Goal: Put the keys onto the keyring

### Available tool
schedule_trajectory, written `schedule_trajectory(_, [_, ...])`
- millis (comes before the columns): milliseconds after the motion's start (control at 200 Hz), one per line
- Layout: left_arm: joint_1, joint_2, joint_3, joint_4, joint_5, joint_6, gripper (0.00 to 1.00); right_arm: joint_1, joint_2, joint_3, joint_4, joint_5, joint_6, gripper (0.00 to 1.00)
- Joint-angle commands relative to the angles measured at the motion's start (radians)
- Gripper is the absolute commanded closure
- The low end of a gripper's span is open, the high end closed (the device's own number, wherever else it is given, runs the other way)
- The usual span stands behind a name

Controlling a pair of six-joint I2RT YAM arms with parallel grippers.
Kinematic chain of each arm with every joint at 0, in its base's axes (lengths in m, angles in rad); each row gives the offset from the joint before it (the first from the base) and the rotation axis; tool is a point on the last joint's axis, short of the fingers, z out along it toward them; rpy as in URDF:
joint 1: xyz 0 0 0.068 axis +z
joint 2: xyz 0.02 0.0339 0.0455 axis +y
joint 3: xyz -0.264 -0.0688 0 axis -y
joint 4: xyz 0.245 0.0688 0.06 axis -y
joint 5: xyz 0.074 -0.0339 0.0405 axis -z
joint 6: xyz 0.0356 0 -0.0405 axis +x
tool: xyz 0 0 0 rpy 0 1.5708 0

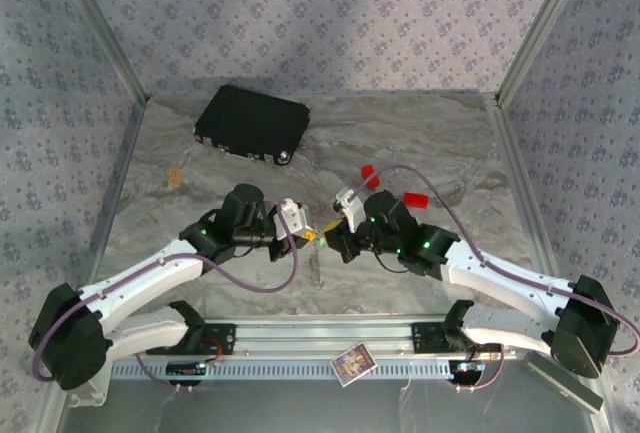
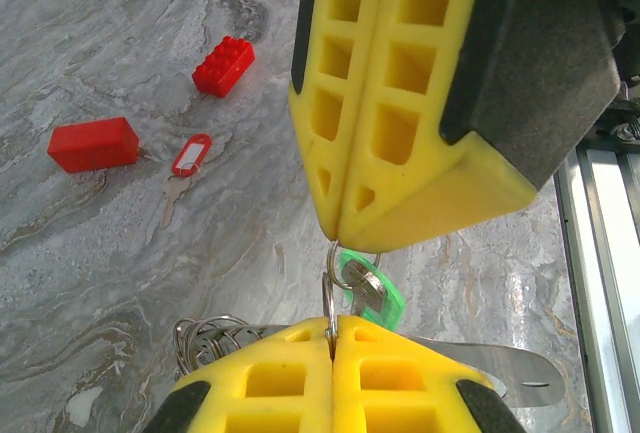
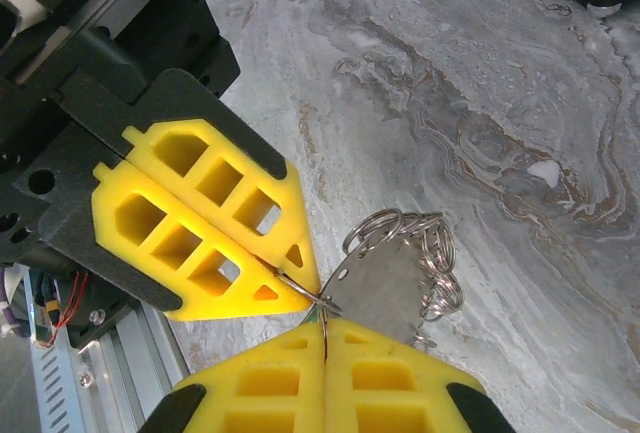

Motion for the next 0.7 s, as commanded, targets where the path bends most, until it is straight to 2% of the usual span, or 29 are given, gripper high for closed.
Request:
schedule_trajectory(0, [-0.006,-0.003,0.002,0.019,0.075,0.026,1.0,-0.016,-0.007,0.01,0.007,0.051,0.04,1.0])
schedule_trajectory(695, [-0.008,-0.017,-0.014,0.055,0.05,0.019,1.0,-0.023,0.045,0.029,-0.004,-0.009,0.074,1.0])
